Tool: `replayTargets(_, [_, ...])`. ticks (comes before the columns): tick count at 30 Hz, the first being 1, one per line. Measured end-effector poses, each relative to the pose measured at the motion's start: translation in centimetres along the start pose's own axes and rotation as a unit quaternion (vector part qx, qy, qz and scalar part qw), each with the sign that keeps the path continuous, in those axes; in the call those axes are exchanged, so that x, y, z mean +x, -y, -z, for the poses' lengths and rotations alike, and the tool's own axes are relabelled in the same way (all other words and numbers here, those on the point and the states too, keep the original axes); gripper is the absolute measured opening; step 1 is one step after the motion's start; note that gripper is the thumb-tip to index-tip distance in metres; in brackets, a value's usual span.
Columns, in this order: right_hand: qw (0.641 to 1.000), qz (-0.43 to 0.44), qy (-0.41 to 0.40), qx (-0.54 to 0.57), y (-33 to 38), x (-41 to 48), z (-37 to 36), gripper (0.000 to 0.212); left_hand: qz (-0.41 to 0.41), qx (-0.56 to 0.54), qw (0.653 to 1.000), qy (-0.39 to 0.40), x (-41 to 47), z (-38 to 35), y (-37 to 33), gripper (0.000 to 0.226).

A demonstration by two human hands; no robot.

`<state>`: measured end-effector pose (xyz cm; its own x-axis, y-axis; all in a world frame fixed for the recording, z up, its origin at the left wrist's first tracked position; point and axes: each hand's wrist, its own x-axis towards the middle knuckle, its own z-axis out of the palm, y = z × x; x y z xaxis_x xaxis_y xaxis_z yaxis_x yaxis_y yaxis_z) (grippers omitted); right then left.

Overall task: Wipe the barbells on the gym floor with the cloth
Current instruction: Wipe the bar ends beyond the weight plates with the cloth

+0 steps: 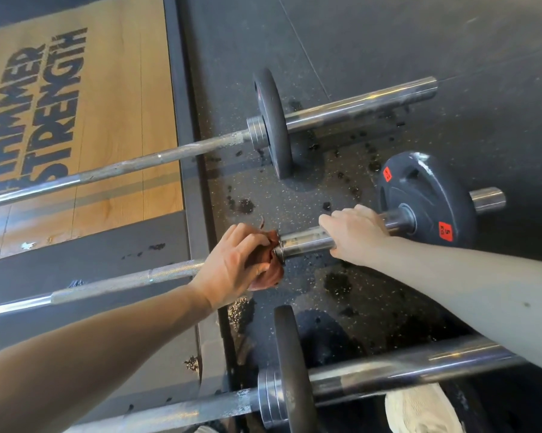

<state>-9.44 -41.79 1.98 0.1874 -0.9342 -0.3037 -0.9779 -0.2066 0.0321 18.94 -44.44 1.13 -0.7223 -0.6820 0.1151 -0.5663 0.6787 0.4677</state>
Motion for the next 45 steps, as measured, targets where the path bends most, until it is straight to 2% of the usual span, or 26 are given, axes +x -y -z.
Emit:
replayTargets(4, [1.0, -0.003, -0.007, 0.0, 0.0, 0.3, 0.2, 0.038, -0.035, 0.02, 0.999, 0.0, -0.8, 0.7, -1.6, 0.035])
replayTargets(8, [1.0, -0.001, -0.009, -0.004, 0.0, 0.2, -0.1, 0.036, 0.116, 0.06, 0.989, -0.074, 0.4, 4.0, -0.4, 0.034])
replayTargets(11, [1.0, 0.0, -0.01, -0.013, 0.0, 0.1, -0.2, 0.035, 0.165, 0.079, 0.976, -0.116, 2.6, 5.7, 0.3, 0.033])
replayTargets(15, [1.0, -0.005, -0.013, -0.013, 0.1, 0.1, -0.1, 0.031, 0.161, 0.091, 0.982, -0.047, 2.2, 3.3, -0.7, 0.037])
replayTargets(19, [1.0, -0.002, -0.016, -0.011, 0.1, 0.0, 0.0, 0.034, 0.097, 0.074, 0.992, -0.005, 0.3, 1.1, -1.5, 0.052])
replayTargets(22, [1.0, -0.001, -0.019, -0.012, 0.1, -0.1, 0.0, 0.036, 0.072, 0.039, 0.996, 0.02, -0.9, 1.0, -1.6, 0.049])
replayTargets(26, [1.0, 0.0, -0.013, -0.013, 0.1, -0.1, 0.0, 0.039, 0.178, -0.009, 0.983, -0.051, -1.3, 2.9, 0.1, 0.037])
replayTargets(29, [1.0, -0.001, -0.013, -0.012, 0.1, 0.0, 0.0, 0.038, 0.241, -0.02, 0.964, -0.106, -1.2, 4.7, 1.5, 0.04])
replayTargets(31, [1.0, -0.002, -0.014, -0.014, 0.1, 0.0, 0.0, 0.038, 0.223, -0.014, 0.969, -0.102, -1.0, 4.5, 1.0, 0.041])
replayTargets(35, [1.0, -0.003, -0.016, -0.012, 0.1, 0.0, 0.0, 0.038, 0.149, 0.005, 0.989, -0.008, -1.3, 1.0, -0.8, 0.038])
replayTargets(37, [1.0, -0.002, -0.016, -0.014, 0.1, -0.1, -0.1, 0.039, 0.107, 0.047, 0.993, 0.008, -1.9, 0.3, -0.6, 0.039])
replayTargets(40, [1.0, 0.002, -0.015, -0.013, 0.0, -0.3, -0.3, 0.039, 0.001, 0.117, 0.993, 0.025, -2.9, 0.5, 0.5, 0.04])
replayTargets(42, [1.0, 0.001, -0.015, -0.013, 0.0, -0.1, -0.4, 0.038, -0.077, 0.124, 0.988, 0.056, -4.0, 0.5, 0.4, 0.033])
replayTargets(43, [1.0, 0.0, -0.013, -0.012, -0.1, 0.0, -0.4, 0.037, -0.095, 0.116, 0.987, 0.06, -4.4, 0.6, 0.3, 0.028])
replayTargets(45, [1.0, 0.002, -0.013, -0.009, -0.1, 0.3, -0.5, 0.035, -0.063, 0.105, 0.992, 0.001, -4.0, 1.6, 0.2, 0.018])
